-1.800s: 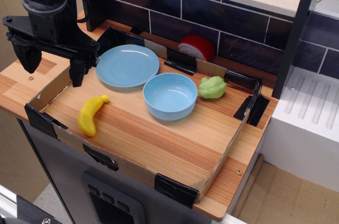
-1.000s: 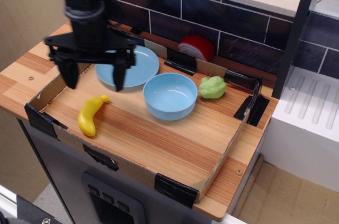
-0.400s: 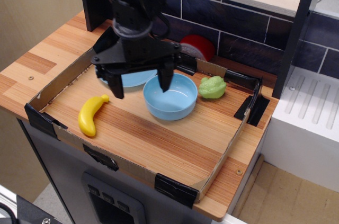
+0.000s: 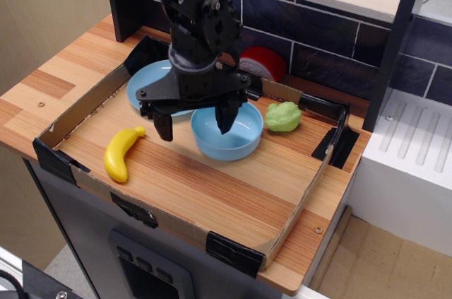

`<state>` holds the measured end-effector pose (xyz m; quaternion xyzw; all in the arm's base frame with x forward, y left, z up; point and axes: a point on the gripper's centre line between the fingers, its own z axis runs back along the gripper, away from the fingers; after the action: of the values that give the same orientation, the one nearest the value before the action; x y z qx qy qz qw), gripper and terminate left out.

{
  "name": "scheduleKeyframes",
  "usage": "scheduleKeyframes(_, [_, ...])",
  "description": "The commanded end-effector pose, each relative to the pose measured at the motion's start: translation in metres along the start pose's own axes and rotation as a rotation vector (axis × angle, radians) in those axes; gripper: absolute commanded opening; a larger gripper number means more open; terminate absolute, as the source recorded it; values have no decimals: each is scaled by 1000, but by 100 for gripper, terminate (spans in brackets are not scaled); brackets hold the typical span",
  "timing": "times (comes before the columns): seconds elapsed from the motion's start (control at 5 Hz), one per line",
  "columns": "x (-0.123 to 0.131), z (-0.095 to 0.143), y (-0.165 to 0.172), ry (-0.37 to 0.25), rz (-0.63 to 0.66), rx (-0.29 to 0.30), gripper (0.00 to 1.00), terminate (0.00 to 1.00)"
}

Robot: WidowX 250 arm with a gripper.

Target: Put bowl on plate

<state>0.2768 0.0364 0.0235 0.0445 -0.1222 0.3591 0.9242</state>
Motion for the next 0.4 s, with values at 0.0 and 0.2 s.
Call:
scheduleKeyframes(0.0, [8,0,-1,7,-11,-17,0,0])
scheduleKeyframes(0.2, [8,-3,-1,25,-14,-19,0,0])
